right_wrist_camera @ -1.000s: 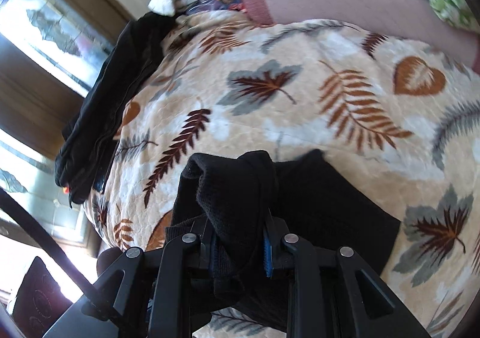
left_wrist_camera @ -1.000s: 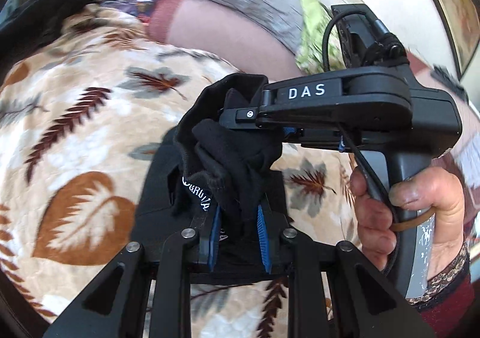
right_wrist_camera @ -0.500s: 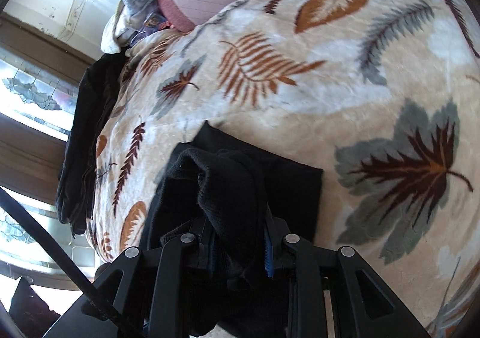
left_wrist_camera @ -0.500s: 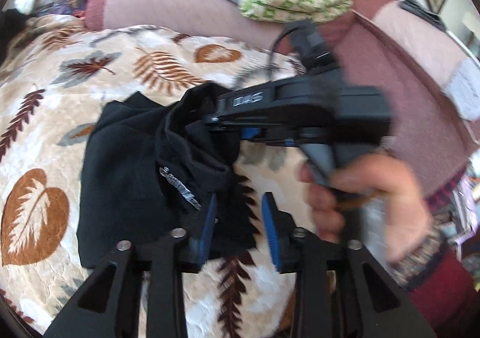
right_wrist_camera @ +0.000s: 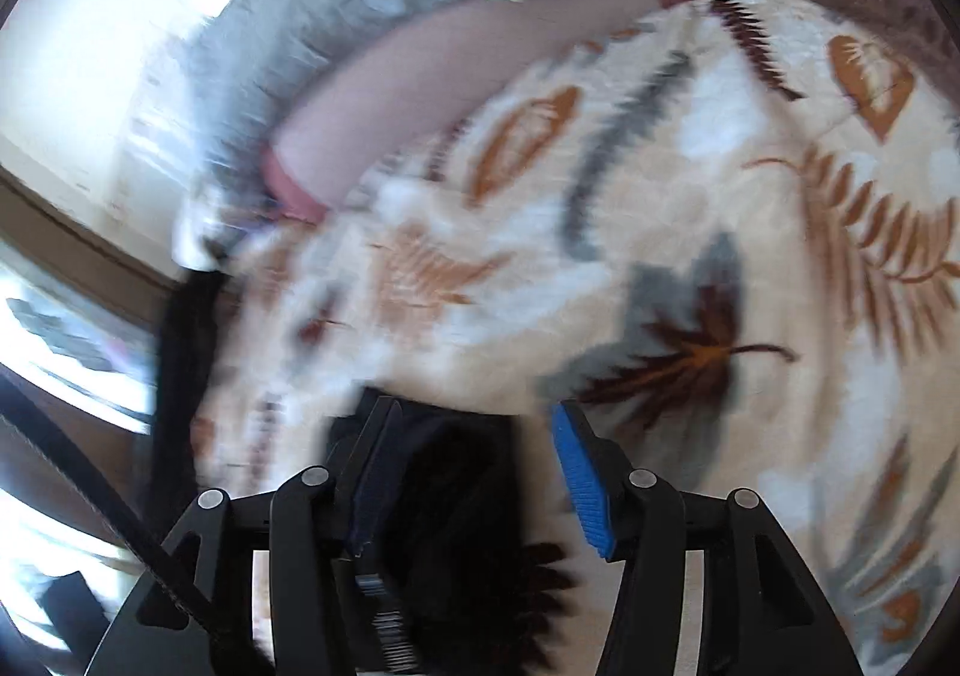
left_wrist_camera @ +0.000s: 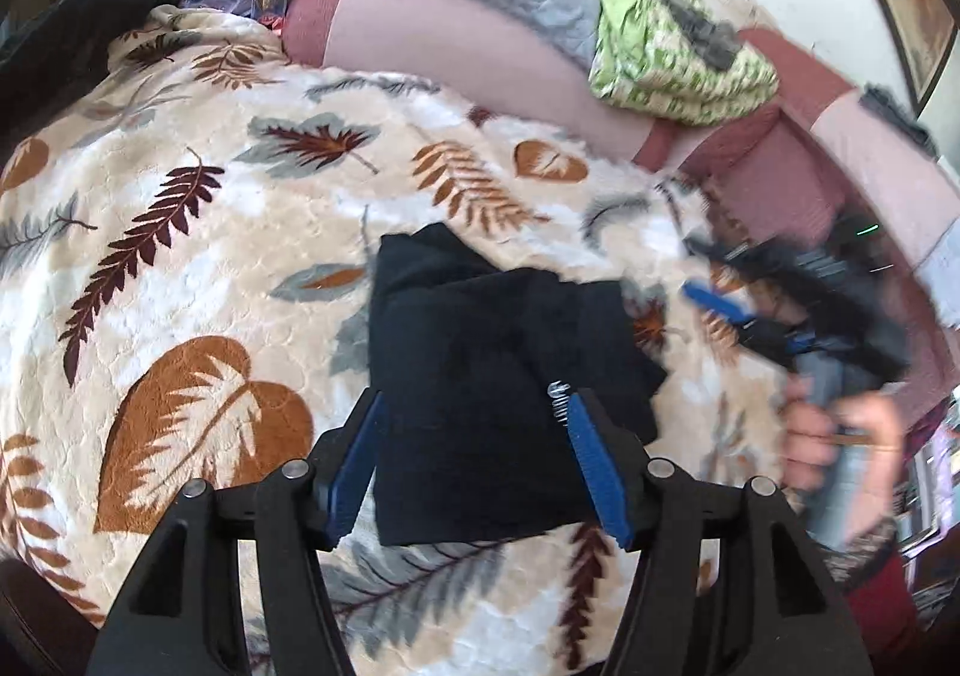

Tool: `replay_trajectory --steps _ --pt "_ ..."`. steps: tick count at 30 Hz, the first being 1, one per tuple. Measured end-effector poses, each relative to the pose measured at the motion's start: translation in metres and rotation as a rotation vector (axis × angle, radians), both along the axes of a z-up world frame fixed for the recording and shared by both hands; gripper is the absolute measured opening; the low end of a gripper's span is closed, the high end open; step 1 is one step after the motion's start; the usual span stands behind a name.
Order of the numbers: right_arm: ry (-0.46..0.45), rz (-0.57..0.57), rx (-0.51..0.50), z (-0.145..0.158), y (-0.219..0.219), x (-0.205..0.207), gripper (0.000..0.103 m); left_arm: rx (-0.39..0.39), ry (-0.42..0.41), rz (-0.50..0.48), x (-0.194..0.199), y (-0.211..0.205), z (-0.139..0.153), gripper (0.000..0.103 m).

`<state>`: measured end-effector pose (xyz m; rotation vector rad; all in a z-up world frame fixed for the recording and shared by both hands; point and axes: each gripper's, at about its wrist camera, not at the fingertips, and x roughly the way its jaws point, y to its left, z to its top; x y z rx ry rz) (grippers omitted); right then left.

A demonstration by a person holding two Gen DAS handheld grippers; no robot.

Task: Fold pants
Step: 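Fold the pants bundle over with the left gripper and release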

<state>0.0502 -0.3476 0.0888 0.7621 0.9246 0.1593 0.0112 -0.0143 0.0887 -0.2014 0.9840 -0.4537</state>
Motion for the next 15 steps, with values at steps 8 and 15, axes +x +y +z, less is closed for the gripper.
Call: replay_trajectory --steps 8,15 --pt "0.027 0.213 0.218 -0.031 0.069 0.004 0.057 0.108 0.099 -0.038 -0.001 -0.026 -0.052 0.061" --pt "0.176 0.128 -0.111 -0.073 0.058 -0.016 0.049 0.113 0.085 -0.071 -0.006 -0.025 -0.049 0.061"
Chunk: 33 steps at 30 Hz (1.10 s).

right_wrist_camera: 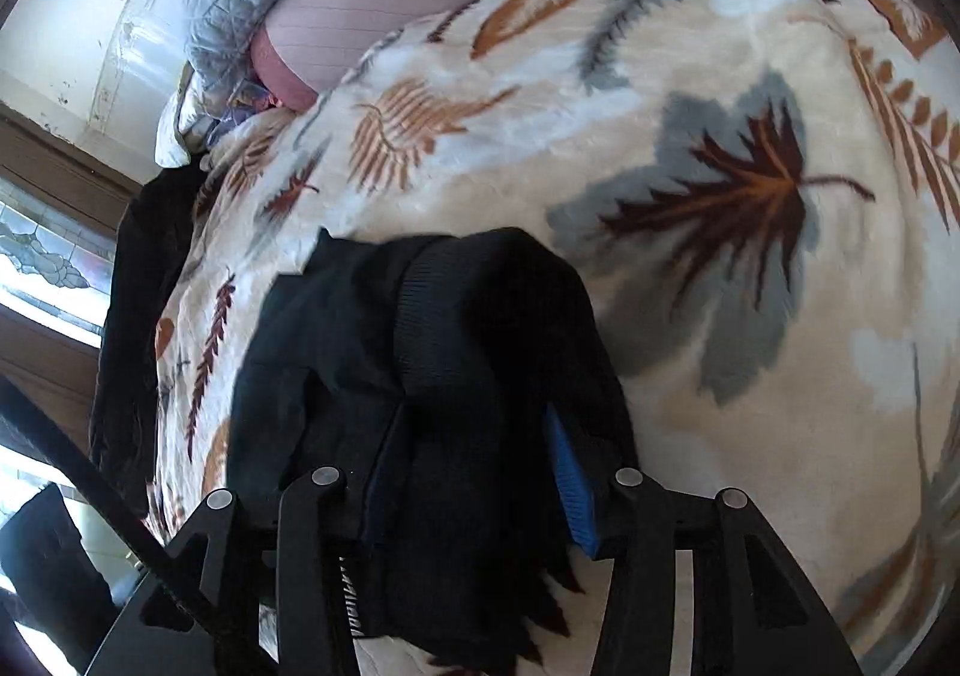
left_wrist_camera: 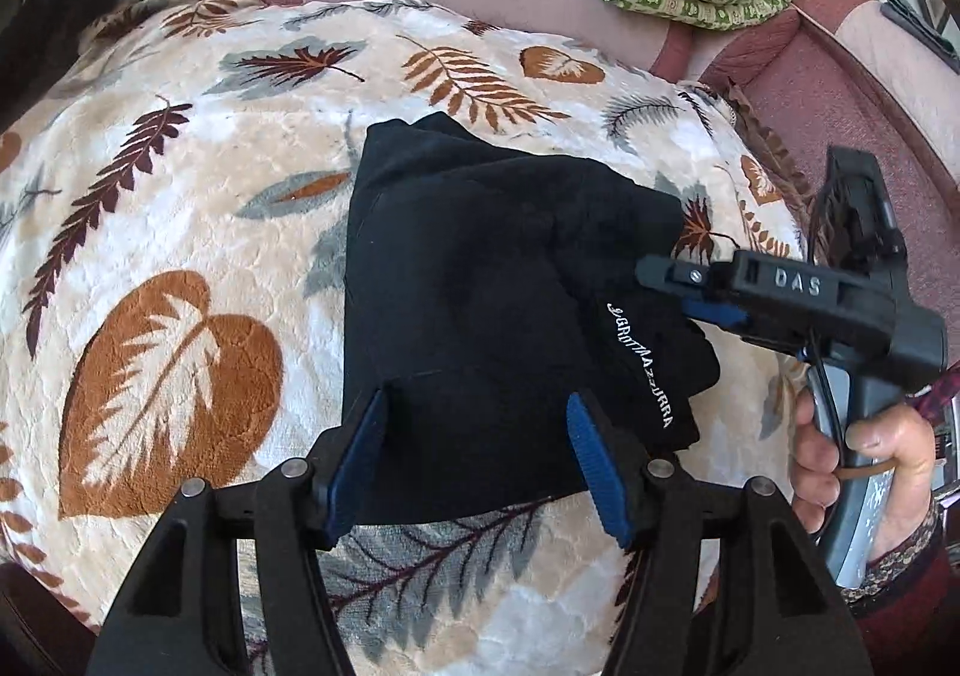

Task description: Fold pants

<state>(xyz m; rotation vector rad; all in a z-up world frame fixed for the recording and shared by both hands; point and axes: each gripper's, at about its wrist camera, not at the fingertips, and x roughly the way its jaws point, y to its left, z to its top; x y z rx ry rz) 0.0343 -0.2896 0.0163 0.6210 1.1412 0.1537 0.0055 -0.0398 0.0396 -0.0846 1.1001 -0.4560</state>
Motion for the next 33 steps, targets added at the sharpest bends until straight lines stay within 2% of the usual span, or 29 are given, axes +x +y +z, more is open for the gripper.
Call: replay_trajectory --steps 3,5,8,12,13,15,16,17,22,25,26,30,32,33 --pt "-0.009 -0.005 -0.072 0.012 -0.011 -0.003 0.050 -0.071 0.019 0.006 -0.001 0.008 0.009 0.061" --pt "-0.057 0.018 -0.047 0.026 -0.010 -0.004 0.050 -0.130 0.018 0.016 -0.003 0.015 0.017 0.061" --pt "-0.066 0.053 -0.051 0.036 -0.002 -0.003 0.050 -0.116 -0.015 0.043 0.000 0.019 0.021 0.061" --pt "0.019 0.125 -0.101 0.012 0.025 0.000 0.051 -0.115 -0.012 0.069 0.005 0.024 0.021 0.061" --pt "-0.003 0.128 -0.120 0.011 0.027 -0.007 0.049 -0.106 -0.018 0.076 0.006 0.025 0.021 0.061" --pt "-0.037 0.148 -0.144 0.015 0.032 -0.015 0.034 -0.097 -0.029 0.076 0.008 0.026 0.022 0.061" --pt "-0.044 0.148 -0.122 0.016 0.031 -0.019 0.016 -0.093 -0.033 0.076 0.009 0.025 0.022 0.061" --pt "-0.044 0.148 -0.100 0.018 0.028 -0.024 0.015 -0.089 -0.038 0.074 0.011 0.024 0.022 0.061" --pt "-0.020 0.126 -0.120 0.013 0.021 -0.033 0.014 -0.066 -0.046 0.058 0.014 0.013 0.016 0.061" --pt "0.003 0.099 -0.078 0.007 0.012 -0.035 0.018 0.012 -0.021 0.039 0.012 0.005 -0.002 0.061" --pt "0.007 0.098 -0.068 0.006 0.011 -0.035 0.019 0.015 -0.002 0.038 0.011 0.005 -0.009 0.062" --pt "0.023 0.079 -0.023 0.012 0.004 -0.033 0.026 -0.023 0.019 0.065 0.007 0.012 -0.024 0.063" --pt "-0.006 0.034 -0.083 0.028 0.000 -0.033 0.029 -0.040 0.024 0.068 0.006 0.014 -0.027 0.063" --pt "-0.050 0.002 -0.115 0.042 -0.001 -0.034 0.029 -0.045 0.025 0.071 0.006 0.015 -0.028 0.063"
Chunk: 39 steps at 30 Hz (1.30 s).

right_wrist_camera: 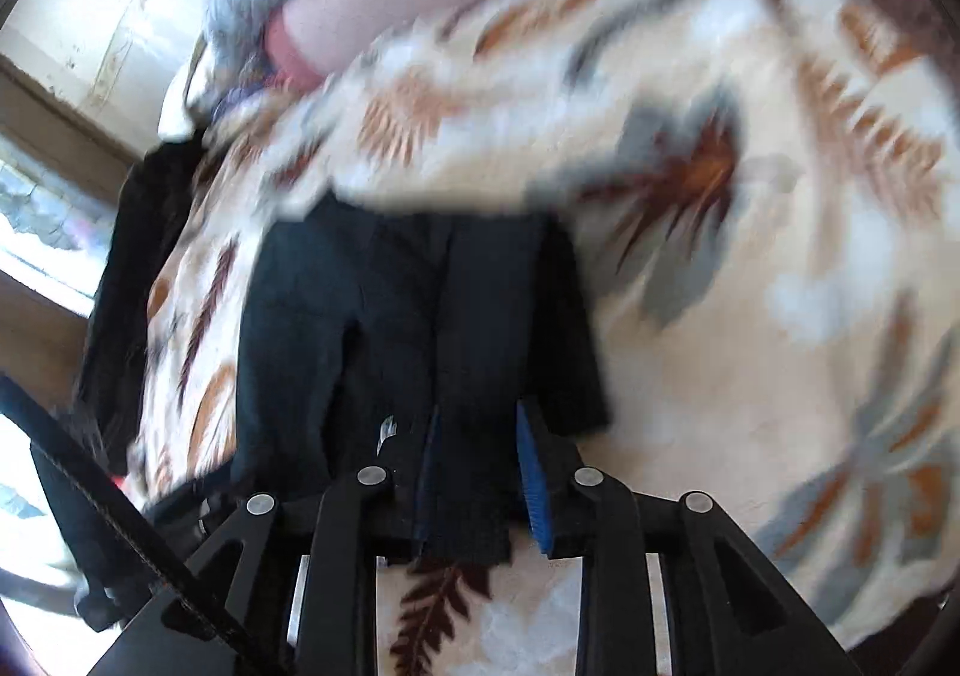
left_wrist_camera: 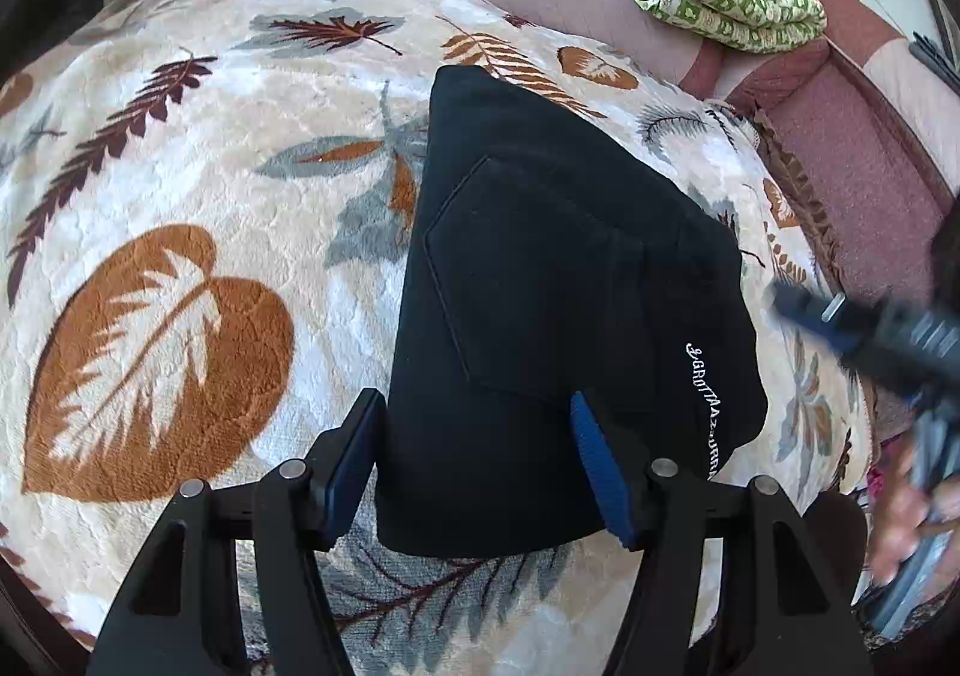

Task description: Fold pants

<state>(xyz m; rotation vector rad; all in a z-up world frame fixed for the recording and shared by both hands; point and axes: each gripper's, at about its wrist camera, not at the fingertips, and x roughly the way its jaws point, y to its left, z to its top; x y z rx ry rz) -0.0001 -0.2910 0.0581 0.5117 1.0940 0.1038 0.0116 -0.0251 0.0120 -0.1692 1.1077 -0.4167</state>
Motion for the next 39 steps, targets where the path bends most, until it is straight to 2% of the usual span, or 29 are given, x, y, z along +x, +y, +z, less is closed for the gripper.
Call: replay_trajectory --steps 1,3,5,8,11,13,14,15,17,18,19,20,22,24,26,31,35,39 --pt "-0.051 -0.024 -0.008 0.012 -0.001 -0.001 0.030 -0.002 -0.003 0.002 -0.001 0.000 -0.001 0.063" --pt "-0.159 -0.037 0.048 0.035 0.001 0.002 0.036 0.000 -0.011 0.003 -0.002 0.000 -0.002 0.063" --pt "-0.205 0.029 0.137 0.045 0.015 0.017 0.047 -0.002 -0.018 0.011 -0.005 0.000 -0.002 0.063" --pt "-0.172 0.197 0.278 0.039 0.050 0.058 0.047 -0.007 -0.019 0.020 -0.006 -0.001 -0.003 0.063" --pt "-0.074 0.328 0.325 0.013 0.088 0.109 0.047 -0.010 -0.015 0.025 -0.006 -0.001 -0.003 0.064" --pt "0.004 0.365 0.347 -0.009 0.105 0.139 0.047 -0.005 -0.022 0.026 -0.008 -0.001 -0.002 0.064" --pt "0.027 0.359 0.311 -0.020 0.111 0.151 0.044 -0.002 -0.027 0.028 -0.008 -0.001 -0.002 0.064" --pt "0.047 0.334 0.232 -0.029 0.113 0.161 0.044 -0.002 -0.026 0.027 -0.008 -0.001 -0.002 0.066" --pt "0.064 0.261 0.011 -0.041 0.112 0.174 0.045 -0.002 -0.018 0.027 -0.006 0.001 -0.003 0.070" --pt "0.059 0.207 -0.143 -0.044 0.108 0.180 0.045 -0.010 -0.010 0.023 -0.005 0.002 -0.003 0.071" --pt "0.058 0.172 -0.245 -0.045 0.102 0.182 0.047 -0.020 0.003 0.017 -0.003 0.005 -0.001 0.070" --pt "0.052 0.159 -0.263 -0.043 0.096 0.181 0.047 -0.041 0.019 0.009 -0.002 0.008 0.003 0.070" --pt "-0.004 0.102 -0.162 -0.029 0.068 0.166 0.047 -0.066 0.009 0.001 -0.003 0.016 0.016 0.070" --pt "-0.053 0.055 -0.092 -0.012 0.042 0.145 0.048 -0.066 -0.031 0.013 -0.004 0.026 0.030 0.070" --pt "-0.088 0.024 -0.070 0.001 0.017 0.121 0.050 -0.045 -0.059 0.038 -0.003 0.033 0.039 0.070" --pt "-0.103 -0.056 -0.005 0.009 -0.022 0.061 0.052 0.099 -0.063 0.077 0.001 0.033 0.043 0.070" --pt "-0.107 -0.057 -0.030 0.002 -0.013 0.013 0.055 0.234 -0.100 0.072 -0.008 0.012 0.042 0.070" --pt "-0.104 -0.100 -0.042 -0.014 -0.001 -0.029 0.056 0.316 -0.134 0.067 -0.018 -0.001 0.041 0.074"
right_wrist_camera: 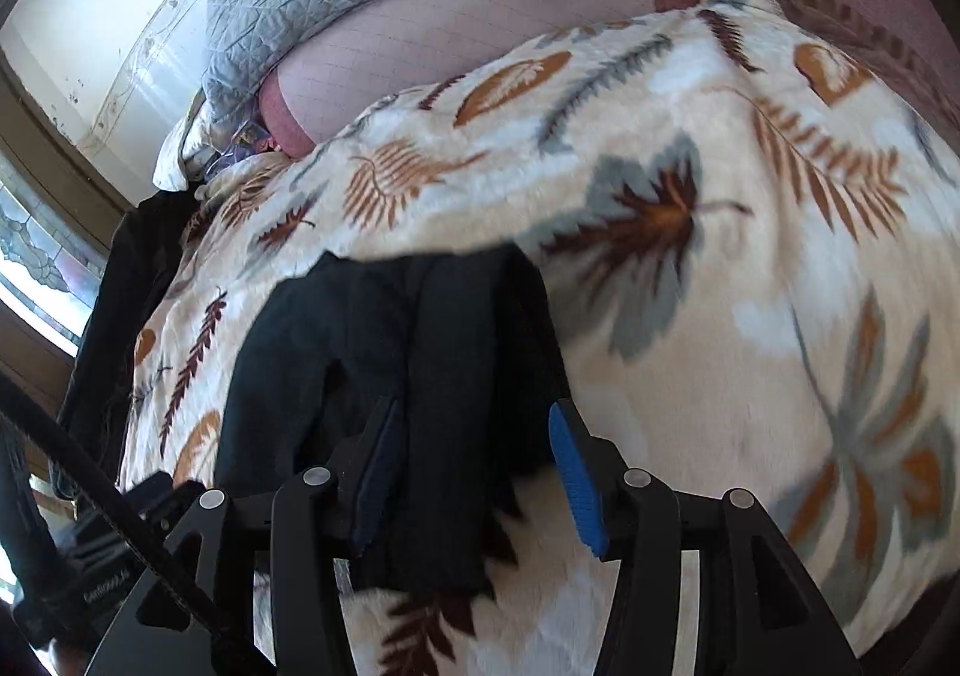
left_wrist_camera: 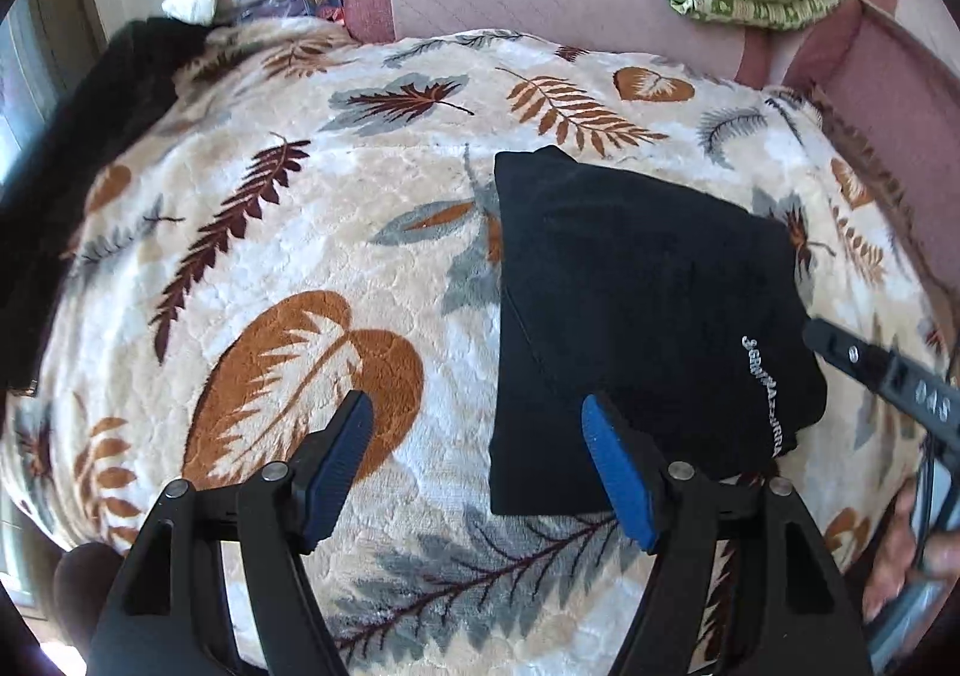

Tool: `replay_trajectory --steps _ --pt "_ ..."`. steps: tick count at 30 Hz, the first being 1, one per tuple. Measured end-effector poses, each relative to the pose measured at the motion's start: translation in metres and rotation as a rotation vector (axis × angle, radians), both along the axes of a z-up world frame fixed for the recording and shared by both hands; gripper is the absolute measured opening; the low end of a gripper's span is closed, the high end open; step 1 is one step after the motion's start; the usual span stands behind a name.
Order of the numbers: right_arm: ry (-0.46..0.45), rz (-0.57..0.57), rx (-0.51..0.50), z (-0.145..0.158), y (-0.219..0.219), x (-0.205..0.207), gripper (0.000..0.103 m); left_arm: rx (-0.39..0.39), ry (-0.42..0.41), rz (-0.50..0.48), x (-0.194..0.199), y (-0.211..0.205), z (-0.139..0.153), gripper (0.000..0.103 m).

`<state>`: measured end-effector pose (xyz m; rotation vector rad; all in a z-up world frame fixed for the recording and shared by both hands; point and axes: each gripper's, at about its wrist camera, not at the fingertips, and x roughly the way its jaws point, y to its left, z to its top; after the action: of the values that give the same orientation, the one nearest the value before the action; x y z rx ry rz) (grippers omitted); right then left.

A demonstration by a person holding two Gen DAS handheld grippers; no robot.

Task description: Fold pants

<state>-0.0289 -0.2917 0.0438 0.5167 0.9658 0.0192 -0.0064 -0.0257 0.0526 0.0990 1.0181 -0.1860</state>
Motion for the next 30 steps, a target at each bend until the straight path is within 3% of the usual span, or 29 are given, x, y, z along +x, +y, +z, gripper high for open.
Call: replay_trajectory --steps 5,16,30 --pt "0.016 -0.039 -0.013 -0.011 0.002 -0.026 0.059 0.029 -0.014 0.010 -0.009 -0.003 0.001 0.077" --pt "0.007 0.007 -0.078 -0.009 0.023 -0.028 0.065 0.075 -0.057 -0.001 -0.018 -0.006 0.007 0.077" --pt "0.021 0.007 -0.077 -0.011 0.024 -0.028 0.070 0.058 -0.036 -0.009 -0.017 -0.006 0.005 0.077"
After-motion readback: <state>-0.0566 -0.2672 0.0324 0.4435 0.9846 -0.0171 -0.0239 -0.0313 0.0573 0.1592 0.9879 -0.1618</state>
